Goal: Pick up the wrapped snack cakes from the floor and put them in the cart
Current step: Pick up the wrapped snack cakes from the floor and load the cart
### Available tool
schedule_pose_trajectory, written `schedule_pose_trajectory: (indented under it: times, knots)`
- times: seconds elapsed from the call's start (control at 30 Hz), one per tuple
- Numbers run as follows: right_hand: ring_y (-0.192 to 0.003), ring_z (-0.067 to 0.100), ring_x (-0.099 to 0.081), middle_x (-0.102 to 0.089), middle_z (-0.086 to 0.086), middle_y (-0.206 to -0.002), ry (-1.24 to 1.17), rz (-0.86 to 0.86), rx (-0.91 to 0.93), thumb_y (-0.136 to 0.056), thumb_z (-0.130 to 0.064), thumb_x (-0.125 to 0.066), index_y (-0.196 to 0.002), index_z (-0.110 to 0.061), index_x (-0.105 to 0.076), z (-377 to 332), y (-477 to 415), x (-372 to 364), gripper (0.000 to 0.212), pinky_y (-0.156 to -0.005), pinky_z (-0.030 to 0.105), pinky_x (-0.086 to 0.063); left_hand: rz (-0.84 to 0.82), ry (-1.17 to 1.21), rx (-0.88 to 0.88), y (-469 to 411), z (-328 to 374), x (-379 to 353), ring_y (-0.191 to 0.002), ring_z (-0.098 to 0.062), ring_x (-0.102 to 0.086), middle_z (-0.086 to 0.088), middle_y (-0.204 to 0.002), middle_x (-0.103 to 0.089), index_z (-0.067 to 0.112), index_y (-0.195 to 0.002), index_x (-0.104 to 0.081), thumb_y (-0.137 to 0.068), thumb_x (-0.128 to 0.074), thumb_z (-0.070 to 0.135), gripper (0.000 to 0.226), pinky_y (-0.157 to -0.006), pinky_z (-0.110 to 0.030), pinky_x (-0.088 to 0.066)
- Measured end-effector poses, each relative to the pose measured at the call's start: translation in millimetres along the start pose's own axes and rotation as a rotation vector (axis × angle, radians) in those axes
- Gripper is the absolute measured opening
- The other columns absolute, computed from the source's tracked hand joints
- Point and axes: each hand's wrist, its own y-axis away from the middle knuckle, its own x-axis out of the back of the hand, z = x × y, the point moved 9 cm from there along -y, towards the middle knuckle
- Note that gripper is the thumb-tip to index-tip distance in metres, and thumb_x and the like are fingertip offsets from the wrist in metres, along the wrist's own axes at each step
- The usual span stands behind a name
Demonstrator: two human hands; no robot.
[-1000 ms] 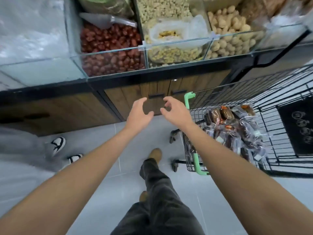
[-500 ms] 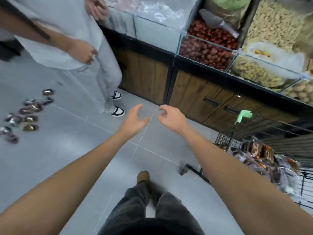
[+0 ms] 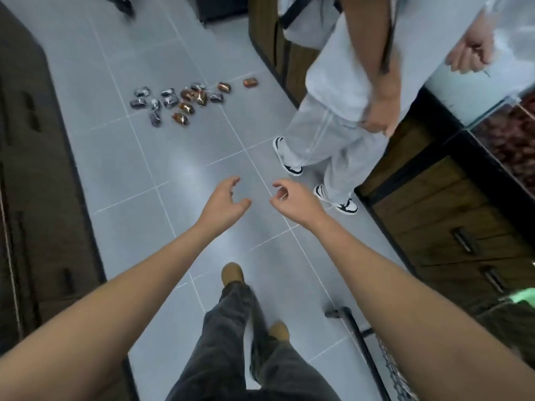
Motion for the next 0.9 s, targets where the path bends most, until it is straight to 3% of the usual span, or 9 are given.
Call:
schedule_pose_trajectory:
  times: [0.2,0.4,0.5,0.7,0.9]
  knots:
    - [-0.095,0.015,-0.061,-0.064,-0.010,-0.098,0.055,-0.095,0.122,-0.082,-0.031,-0.058,-0.120,-0.025,-0.058,-86.3,-29.1,-55.6,0.038,-0.088,0.035,-0.049,0.132,0.034,0.103,3.4,-61.7,90.5,-0.123,-0.020,-0.046,-0.002,-0.143,-0.040,0.016,-0.140,-0.039,-0.089,-0.061,0.023,0.056,-0.098,-0.027,-0.036]
    - [-0.098,0.015,-0.059,-0.063,-0.008,-0.103,0.096,-0.157,0.159,-0.084,-0.031,-0.057,-0.123,-0.024,-0.056,-173.2,-91.3,-109.9,0.040,-0.089,0.033,-0.048,0.186,0.032,0.167,-35.4,-120.7,175.8,-0.121,-0.018,-0.047,0.000,-0.141,-0.042,0.019,-0.138,-0.041,-0.087,-0.062,0.026,0.055,-0.092,-0.025,-0.036]
    - [-0.098,0.014,-0.059,-0.063,-0.009,-0.104,0.102,-0.167,0.153,-0.084,-0.031,-0.058,-0.124,-0.025,-0.056,-214.8,-130.3,-134.9,0.040,-0.088,0.031,-0.047,0.188,0.017,0.153,-69.0,-141.6,220.7,-0.123,-0.017,-0.046,0.001,-0.141,-0.042,0.020,-0.137,-0.041,-0.086,-0.062,0.026,0.055,-0.100,-0.032,-0.038]
    - [-0.098,0.016,-0.060,-0.063,-0.009,-0.101,0.066,-0.130,0.118,-0.084,-0.031,-0.058,-0.123,-0.025,-0.057,-284.1,-205.5,-160.9,0.039,-0.090,0.035,-0.048,0.179,-0.003,0.088,-142.9,-153.6,302.7,-0.125,-0.019,-0.046,0.000,-0.142,-0.042,0.016,-0.137,-0.042,-0.087,-0.060,0.024,0.054,-0.105,-0.038,-0.038]
    - [-0.097,0.015,-0.059,-0.063,-0.010,-0.100,0.075,-0.114,0.099,-0.085,-0.032,-0.057,-0.123,-0.025,-0.057,-326.2,-267.9,-168.0,0.039,-0.088,0.035,-0.049,0.141,-0.011,0.080,-207.2,-154.0,351.8,-0.116,-0.017,-0.050,0.000,-0.140,-0.045,0.017,-0.134,-0.044,-0.088,-0.057,0.025,0.049,-0.100,-0.034,-0.041]
